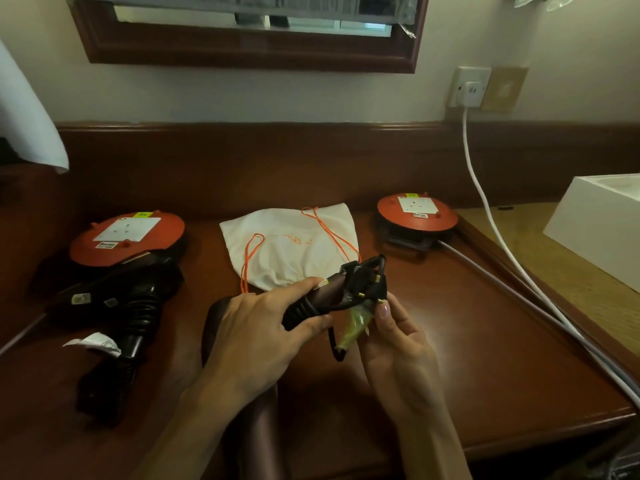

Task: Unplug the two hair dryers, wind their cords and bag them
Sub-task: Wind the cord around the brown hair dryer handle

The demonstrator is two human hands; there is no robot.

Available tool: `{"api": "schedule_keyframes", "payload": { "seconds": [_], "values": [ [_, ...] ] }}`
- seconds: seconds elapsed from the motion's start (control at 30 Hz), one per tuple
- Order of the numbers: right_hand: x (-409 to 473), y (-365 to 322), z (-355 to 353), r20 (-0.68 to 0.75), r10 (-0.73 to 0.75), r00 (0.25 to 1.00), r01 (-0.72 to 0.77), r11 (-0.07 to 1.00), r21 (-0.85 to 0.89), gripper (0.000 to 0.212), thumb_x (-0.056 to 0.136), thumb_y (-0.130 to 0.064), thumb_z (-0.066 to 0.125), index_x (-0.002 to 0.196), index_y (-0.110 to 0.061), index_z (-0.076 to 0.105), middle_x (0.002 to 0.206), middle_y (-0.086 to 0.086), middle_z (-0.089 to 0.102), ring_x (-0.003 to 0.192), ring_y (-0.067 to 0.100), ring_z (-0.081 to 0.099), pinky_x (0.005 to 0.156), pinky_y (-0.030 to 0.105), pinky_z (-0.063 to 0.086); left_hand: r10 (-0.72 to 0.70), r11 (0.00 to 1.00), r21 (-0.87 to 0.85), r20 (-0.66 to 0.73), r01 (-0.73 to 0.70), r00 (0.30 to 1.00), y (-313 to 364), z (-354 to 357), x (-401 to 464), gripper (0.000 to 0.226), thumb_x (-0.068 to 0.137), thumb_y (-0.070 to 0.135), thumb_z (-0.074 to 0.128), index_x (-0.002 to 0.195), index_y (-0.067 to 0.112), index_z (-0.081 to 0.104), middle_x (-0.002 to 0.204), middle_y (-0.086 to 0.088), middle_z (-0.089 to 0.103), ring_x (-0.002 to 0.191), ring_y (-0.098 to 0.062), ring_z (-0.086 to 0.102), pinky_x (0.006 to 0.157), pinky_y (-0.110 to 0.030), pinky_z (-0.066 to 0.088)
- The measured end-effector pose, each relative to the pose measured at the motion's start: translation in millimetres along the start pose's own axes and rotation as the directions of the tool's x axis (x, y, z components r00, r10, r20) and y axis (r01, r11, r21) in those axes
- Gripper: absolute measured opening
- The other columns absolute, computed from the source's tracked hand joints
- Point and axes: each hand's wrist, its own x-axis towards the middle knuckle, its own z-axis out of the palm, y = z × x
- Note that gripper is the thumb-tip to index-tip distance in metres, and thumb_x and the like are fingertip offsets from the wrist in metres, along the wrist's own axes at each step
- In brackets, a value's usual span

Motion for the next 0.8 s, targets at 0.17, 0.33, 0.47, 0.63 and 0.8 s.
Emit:
{"api": "schedule_keyframes", "payload": {
  "seconds": [0.17, 0.33, 0.47, 0.63, 0.8],
  "values": [
    [9.9, -13.4, -12.4, -0.032, -0.118, 0.992, 0.089, 0.877, -0.472, 0.029, 0.097, -0.02, 0.053, 0.113, -0.006, 0.073, 0.115, 0.02, 0.072, 0.098, 0.025, 0.074, 0.079, 0.032, 0.059, 0.049, 0.986, 0.154, 0.099, -0.064, 0.994, 1.4, 9.4, 9.1, 0.063, 0.088, 0.077, 0.049, 0.145, 0.049, 0.049, 0.13, 0.019, 0.068, 0.122, -0.01, 0.06, 0.107, -0.041, 0.039],
    [-4.7, -26.2, -31.2, -0.074, -0.179, 0.981, 0.068, 0.679, -0.731, 0.023, 0.096, -0.02, 0.059, 0.098, -0.004, 0.076, 0.09, 0.013, 0.078, 0.081, 0.024, 0.075, 0.069, 0.028, 0.058, 0.039, 0.95, 0.296, 0.194, -0.096, 0.98, 13.9, 14.8, 10.1, 0.061, 0.094, 0.071, 0.047, 0.15, 0.047, 0.04, 0.144, 0.014, 0.059, 0.133, -0.016, 0.05, 0.111, -0.036, 0.027],
    [-14.4, -27.7, -47.2, -0.134, -0.148, 0.98, -0.03, 0.555, -0.832, 0.013, 0.096, -0.014, 0.063, 0.102, -0.017, 0.075, 0.097, 0.004, 0.078, 0.092, 0.026, 0.074, 0.077, 0.036, 0.06, 0.048, 0.92, 0.361, 0.286, -0.154, 0.957, 19.0, 22.5, 12.6, 0.056, 0.094, 0.069, 0.049, 0.145, 0.047, 0.041, 0.136, 0.013, 0.064, 0.129, -0.015, 0.056, 0.112, -0.039, 0.027],
    [-21.3, -38.4, -44.3, -0.092, -0.275, 0.957, -0.032, 0.215, -0.976, 0.051, 0.085, -0.025, 0.079, 0.129, -0.028, 0.053, 0.129, -0.01, 0.057, 0.117, 0.004, 0.055, 0.093, 0.025, 0.05, 0.047, 0.884, 0.417, 0.373, -0.212, 0.927, 22.8, 25.4, 15.4, 0.055, 0.094, 0.067, 0.048, 0.144, 0.046, 0.042, 0.132, 0.011, 0.066, 0.126, -0.018, 0.058, 0.11, -0.042, 0.031],
    [-5.9, -41.6, -30.9, 0.165, 0.074, 0.984, 0.174, -0.143, -0.974, 0.059, 0.083, -0.046, 0.076, 0.136, -0.039, 0.051, 0.13, -0.022, 0.051, 0.123, 0.004, 0.048, 0.106, 0.03, 0.043, 0.098, 0.863, 0.421, 0.403, -0.28, 0.91, 28.2, 24.1, 15.4, 0.061, 0.096, 0.064, 0.049, 0.151, 0.04, 0.038, 0.137, 0.007, 0.06, 0.131, -0.019, 0.052, 0.109, -0.041, 0.035]
  ]
}}
